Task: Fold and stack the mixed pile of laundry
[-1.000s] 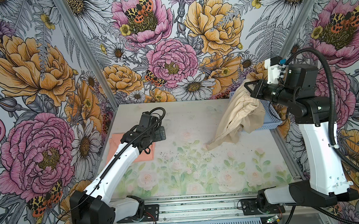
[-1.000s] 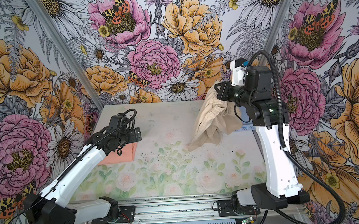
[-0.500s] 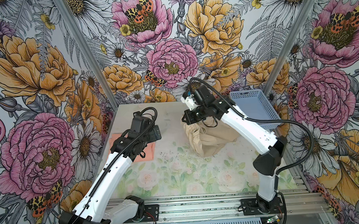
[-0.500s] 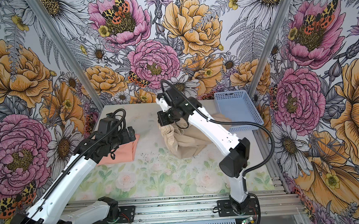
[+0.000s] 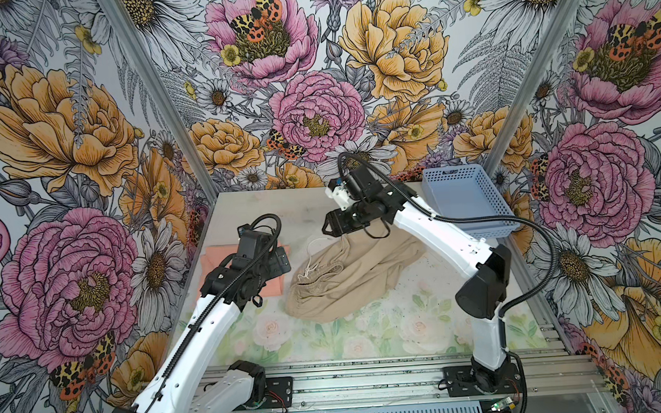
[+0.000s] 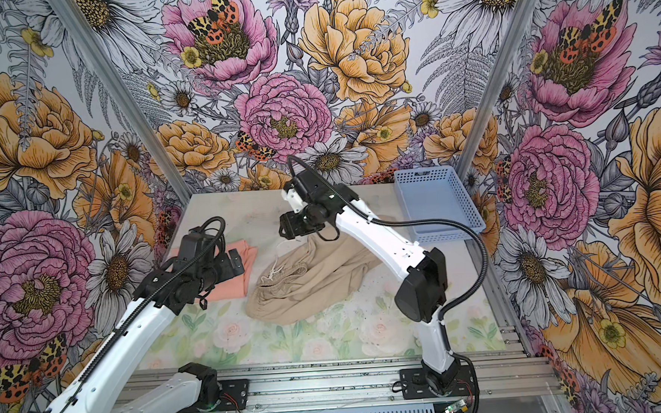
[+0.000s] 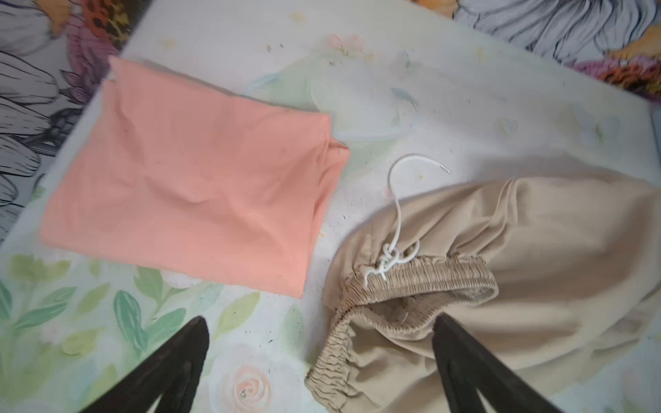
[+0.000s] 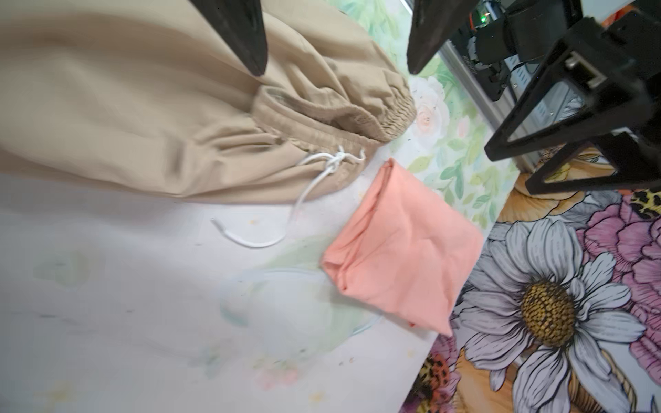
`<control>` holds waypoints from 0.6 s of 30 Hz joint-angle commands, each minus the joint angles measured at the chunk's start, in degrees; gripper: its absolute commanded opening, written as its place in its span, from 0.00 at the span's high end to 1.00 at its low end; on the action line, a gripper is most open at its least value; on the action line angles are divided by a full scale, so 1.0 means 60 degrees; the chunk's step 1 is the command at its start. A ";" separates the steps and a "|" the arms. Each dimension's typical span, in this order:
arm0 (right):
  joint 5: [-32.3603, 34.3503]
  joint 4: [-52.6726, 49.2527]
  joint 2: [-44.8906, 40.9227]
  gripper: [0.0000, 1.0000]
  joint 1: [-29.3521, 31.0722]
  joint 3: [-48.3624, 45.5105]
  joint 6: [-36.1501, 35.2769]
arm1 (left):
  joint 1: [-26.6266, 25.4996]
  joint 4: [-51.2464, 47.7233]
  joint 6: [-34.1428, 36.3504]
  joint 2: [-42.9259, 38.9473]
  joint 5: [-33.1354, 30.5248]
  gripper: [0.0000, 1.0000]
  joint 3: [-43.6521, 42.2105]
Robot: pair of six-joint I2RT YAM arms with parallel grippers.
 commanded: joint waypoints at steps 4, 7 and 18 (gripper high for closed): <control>0.0323 0.0940 -0.2066 0.35 -0.1667 -0.3274 -0.0232 | -0.1250 0.0848 0.0098 0.1834 0.0273 0.05 -0.0325; 0.0203 0.1253 -0.2625 0.35 -0.2269 -0.4427 -0.0144 | -0.1930 0.1192 0.0731 0.2912 0.0142 0.09 0.0157; 0.0042 0.1741 -0.3721 0.35 -0.3257 -0.6130 0.0047 | -0.3237 0.1189 0.2216 0.6469 -0.1297 0.28 0.2803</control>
